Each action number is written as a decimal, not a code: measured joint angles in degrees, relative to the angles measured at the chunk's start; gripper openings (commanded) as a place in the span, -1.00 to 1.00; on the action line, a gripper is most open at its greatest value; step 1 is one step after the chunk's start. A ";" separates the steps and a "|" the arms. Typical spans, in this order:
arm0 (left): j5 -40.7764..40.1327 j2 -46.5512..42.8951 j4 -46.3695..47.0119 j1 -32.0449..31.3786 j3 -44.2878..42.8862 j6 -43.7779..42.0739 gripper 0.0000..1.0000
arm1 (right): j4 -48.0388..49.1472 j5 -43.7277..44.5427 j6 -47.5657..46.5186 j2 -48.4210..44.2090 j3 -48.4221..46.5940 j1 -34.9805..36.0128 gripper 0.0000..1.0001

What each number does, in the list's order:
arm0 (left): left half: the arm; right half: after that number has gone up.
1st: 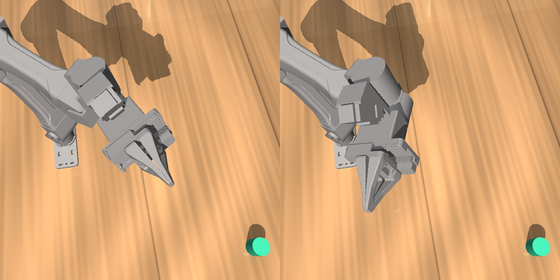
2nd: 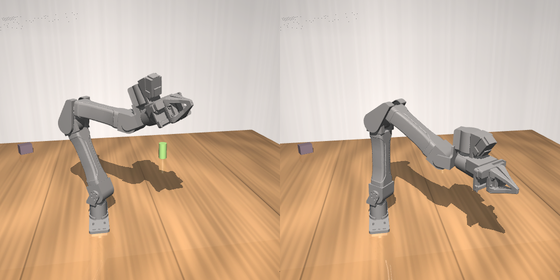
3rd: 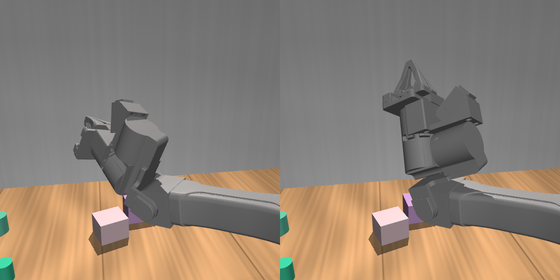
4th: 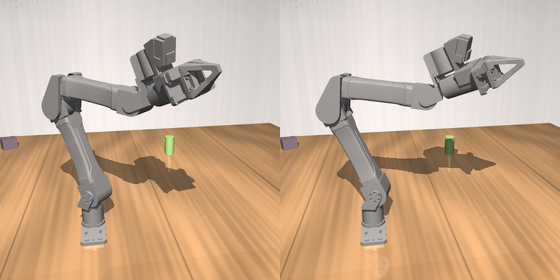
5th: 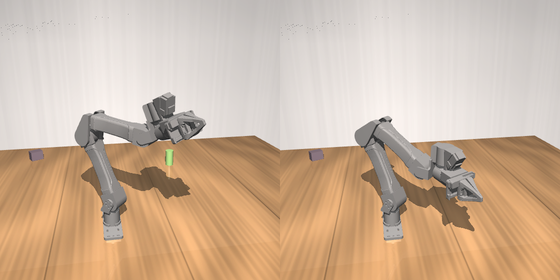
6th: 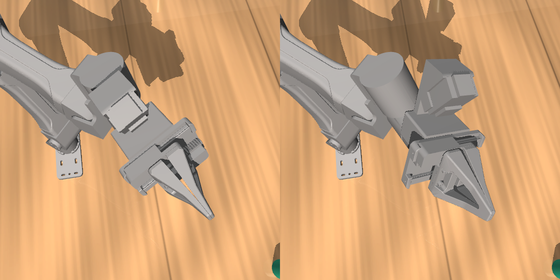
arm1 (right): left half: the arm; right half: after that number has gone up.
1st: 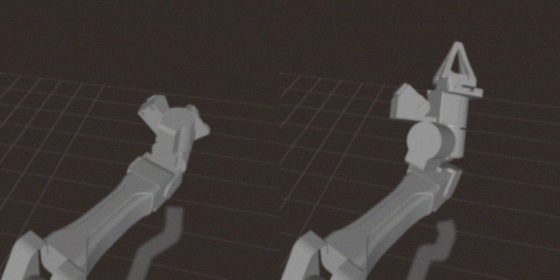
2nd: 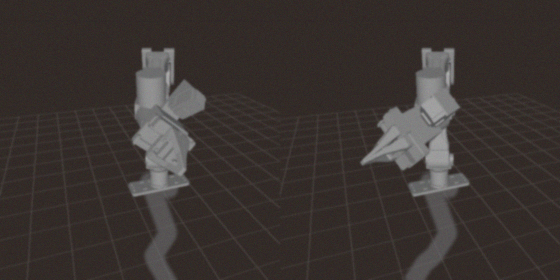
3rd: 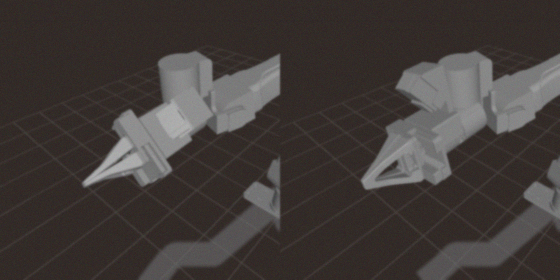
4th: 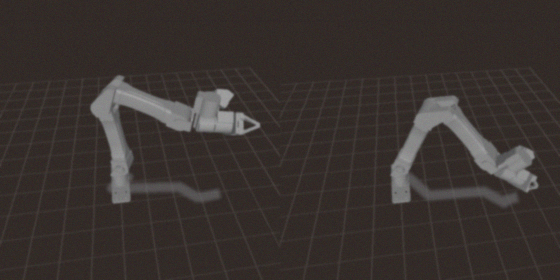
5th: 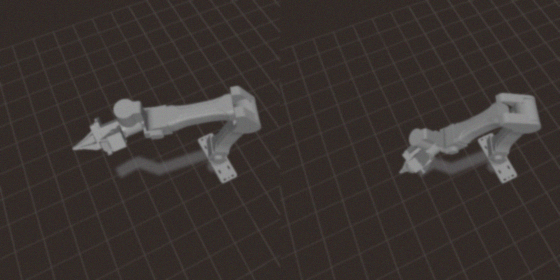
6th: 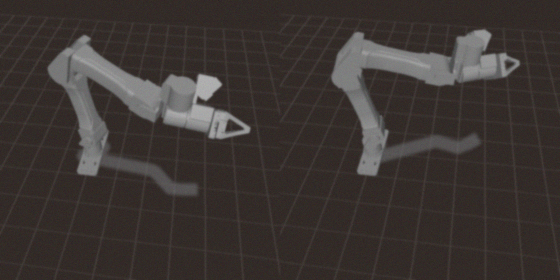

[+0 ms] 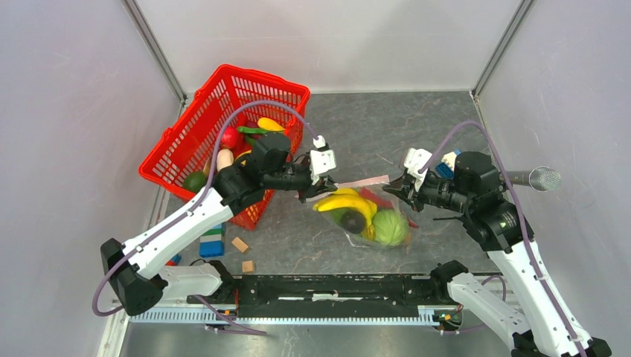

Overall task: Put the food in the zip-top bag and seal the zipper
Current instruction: Zip the zipper food storage bag at the center of the board, then place the zipper food storage bag at the center of the board.

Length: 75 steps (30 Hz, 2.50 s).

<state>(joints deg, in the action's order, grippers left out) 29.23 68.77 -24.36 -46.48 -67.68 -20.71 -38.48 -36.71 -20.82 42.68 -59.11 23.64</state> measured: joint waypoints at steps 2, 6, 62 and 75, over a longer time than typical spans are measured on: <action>-1.01 -0.70 -0.02 0.26 1.11 0.02 -0.72 | -0.17 1.01 0.07 -0.04 0.00 0.02 -1.00; -3.98 -2.51 -0.70 0.85 3.41 0.00 -0.72 | -0.24 2.64 0.13 -0.09 0.00 0.00 -1.00; -19.71 -20.13 5.97 5.49 10.51 6.36 1.00 | 14.58 -6.97 8.50 6.14 7.15 -0.02 -0.99; -22.29 -19.52 10.01 5.49 11.85 7.87 1.00 | 26.45 -19.61 15.67 6.36 14.99 0.37 0.09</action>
<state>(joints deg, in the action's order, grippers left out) 6.94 49.25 -14.35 -40.99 -55.83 -12.84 -12.03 -56.31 -5.15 49.04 -44.12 24.01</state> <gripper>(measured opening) 0.994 0.459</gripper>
